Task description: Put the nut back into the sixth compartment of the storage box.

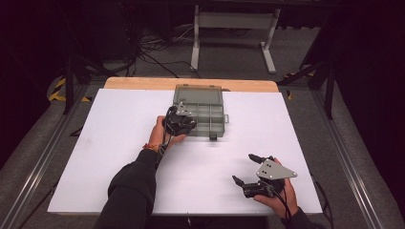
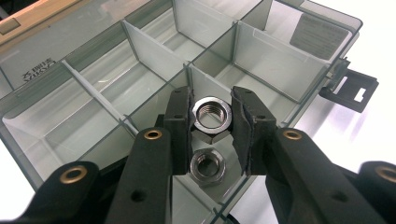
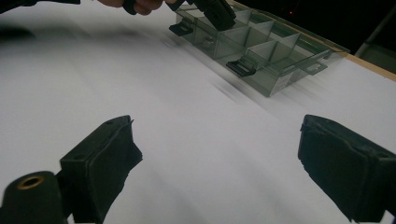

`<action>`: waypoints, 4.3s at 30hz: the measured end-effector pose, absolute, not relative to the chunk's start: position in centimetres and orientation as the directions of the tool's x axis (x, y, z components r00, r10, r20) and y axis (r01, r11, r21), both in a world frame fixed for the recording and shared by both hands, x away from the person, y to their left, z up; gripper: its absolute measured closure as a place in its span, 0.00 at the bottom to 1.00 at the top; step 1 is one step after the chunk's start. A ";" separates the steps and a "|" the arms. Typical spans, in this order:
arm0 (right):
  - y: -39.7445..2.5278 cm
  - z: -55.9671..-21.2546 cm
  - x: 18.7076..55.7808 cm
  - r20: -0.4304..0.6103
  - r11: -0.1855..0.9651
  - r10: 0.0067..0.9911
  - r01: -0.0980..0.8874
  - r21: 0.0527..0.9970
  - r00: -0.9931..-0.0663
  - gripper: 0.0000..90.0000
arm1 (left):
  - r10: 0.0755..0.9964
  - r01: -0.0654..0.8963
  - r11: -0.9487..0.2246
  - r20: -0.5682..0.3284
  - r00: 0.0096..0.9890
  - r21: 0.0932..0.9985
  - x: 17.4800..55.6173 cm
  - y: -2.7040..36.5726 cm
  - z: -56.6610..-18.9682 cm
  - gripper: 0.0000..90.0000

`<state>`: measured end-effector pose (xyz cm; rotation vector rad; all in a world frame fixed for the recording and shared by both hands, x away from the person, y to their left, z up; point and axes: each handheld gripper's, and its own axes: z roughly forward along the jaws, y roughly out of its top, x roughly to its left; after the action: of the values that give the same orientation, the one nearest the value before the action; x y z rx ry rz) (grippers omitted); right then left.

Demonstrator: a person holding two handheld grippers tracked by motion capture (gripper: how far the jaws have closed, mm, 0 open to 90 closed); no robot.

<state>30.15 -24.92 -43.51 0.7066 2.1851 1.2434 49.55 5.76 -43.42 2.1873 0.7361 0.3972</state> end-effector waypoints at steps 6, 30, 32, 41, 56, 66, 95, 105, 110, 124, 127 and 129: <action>-24.8 -43.5 30.1 -0.187 0.445 0.661 0.179 0.878 -0.727 0.12 | 0.611 0.366 -0.534 0.050 0.790 0.762 49.4 5.6 -43.3 0.77; -24.6 -43.1 30.3 -0.188 0.431 0.663 0.164 0.887 -0.725 0.13 | 0.590 0.291 -0.522 0.094 0.802 0.802 46.7 7.0 -40.9 0.78; -24.4 -43.1 30.3 -0.189 0.432 0.661 0.162 0.887 -0.726 0.13 | 0.581 0.265 -0.515 0.105 0.807 0.815 45.9 7.7 -40.4 0.78; -24.4 -42.6 31.2 -0.195 0.416 0.680 0.154 0.896 -0.707 0.13 | 0.549 0.165 -0.529 0.188 0.815 0.833 42.4 11.3 -39.6 0.72; -25.4 -41.0 35.0 -0.165 0.355 0.745 0.174 0.919 -0.647 0.15 | 0.591 0.148 -0.499 0.211 0.778 0.854 39.7 17.1 -40.7 0.48; -25.9 -40.8 37.6 -0.157 0.351 0.767 0.203 0.914 -0.622 0.13 | 0.637 0.181 -0.494 0.213 0.741 0.850 38.9 19.0 -41.7 0.17; -26.1 -40.0 44.3 -0.142 0.309 0.851 0.264 0.913 -0.506 0.17 | 0.675 0.239 -0.461 0.162 0.720 0.855 43.8 19.8 -42.4 0.09; -26.0 -39.5 46.5 -0.126 0.307 0.860 0.304 0.902 -0.495 0.16 | 0.693 0.258 -0.473 0.175 0.700 0.843 46.8 18.6 -40.8 0.11; -25.7 -39.7 47.7 -0.126 0.316 0.858 0.318 0.894 -0.498 0.16 | 0.700 0.268 -0.471 0.172 0.693 0.840 48.1 18.3 -40.4 0.11; -24.4 -40.5 51.0 -0.115 0.367 0.827 0.373 0.852 -0.550 0.25 | 0.706 0.293 -0.499 0.186 0.684 0.815 51.4 17.5 -40.3 0.15; -24.2 -40.8 51.8 -0.103 0.357 0.834 0.388 0.850 -0.542 0.25 | 0.718 0.327 -0.491 0.164 0.676 0.807 52.3 17.3 -40.8 0.15; -24.0 -40.8 52.1 -0.109 0.363 0.836 0.393 0.845 -0.538 0.25 | 0.728 0.345 -0.480 0.146 0.670 0.807 52.8 17.2 -41.1 0.15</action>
<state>52.13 -24.04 -40.85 1.0610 2.0930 1.0856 52.75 17.15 -41.07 2.0938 0.8257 0.6185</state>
